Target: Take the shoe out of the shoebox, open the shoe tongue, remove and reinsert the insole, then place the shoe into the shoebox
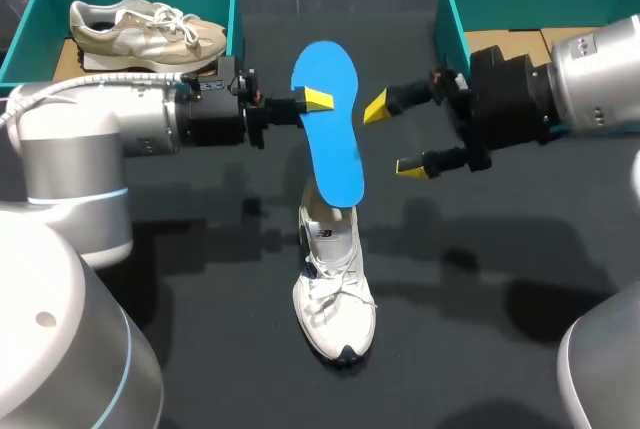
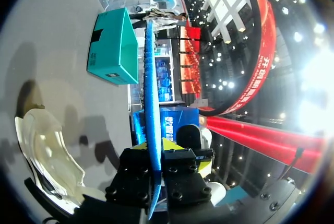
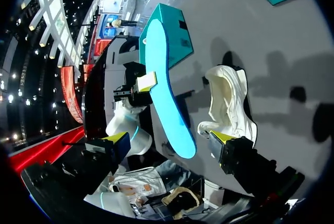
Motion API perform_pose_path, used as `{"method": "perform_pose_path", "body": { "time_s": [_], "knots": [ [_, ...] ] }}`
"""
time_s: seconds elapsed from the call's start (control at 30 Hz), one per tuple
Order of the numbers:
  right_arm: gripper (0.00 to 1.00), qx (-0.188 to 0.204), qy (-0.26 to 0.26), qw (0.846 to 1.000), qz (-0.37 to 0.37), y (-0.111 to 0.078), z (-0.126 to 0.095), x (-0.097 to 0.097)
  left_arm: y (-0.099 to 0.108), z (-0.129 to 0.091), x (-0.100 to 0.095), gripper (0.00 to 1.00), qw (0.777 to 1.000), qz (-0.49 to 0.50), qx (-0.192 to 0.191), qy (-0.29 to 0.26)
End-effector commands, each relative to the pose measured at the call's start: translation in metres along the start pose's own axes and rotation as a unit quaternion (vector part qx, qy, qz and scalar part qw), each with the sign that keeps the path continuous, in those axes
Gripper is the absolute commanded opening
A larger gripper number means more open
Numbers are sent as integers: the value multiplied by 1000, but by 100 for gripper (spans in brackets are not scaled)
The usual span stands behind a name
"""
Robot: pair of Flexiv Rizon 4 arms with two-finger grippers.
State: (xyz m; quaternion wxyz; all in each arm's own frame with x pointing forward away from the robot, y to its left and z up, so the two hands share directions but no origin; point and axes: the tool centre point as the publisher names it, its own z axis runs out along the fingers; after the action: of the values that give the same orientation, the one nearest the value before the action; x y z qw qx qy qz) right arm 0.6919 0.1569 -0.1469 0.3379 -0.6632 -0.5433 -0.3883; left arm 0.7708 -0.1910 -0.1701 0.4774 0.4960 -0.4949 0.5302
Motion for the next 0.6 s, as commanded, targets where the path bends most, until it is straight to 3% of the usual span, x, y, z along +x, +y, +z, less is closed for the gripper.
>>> {"method": "perform_pose_path", "body": {
  "time_s": [0.03, 0.33, 0.6],
  "knots": [
    [100, -3, 136, 991, -3, -3, 5, -7, -1, -8, 2, 0, 1000, 10, -4, 7],
    [100, 4, 154, 988, -7, 0, 9, -8, -4, -19, 14, 0, 991, 131, -5, 36],
    [100, 18, 161, 987, -2, 1, 11, -8, -2, -27, 30, 0, 940, 337, -21, 59]
  ]
}}
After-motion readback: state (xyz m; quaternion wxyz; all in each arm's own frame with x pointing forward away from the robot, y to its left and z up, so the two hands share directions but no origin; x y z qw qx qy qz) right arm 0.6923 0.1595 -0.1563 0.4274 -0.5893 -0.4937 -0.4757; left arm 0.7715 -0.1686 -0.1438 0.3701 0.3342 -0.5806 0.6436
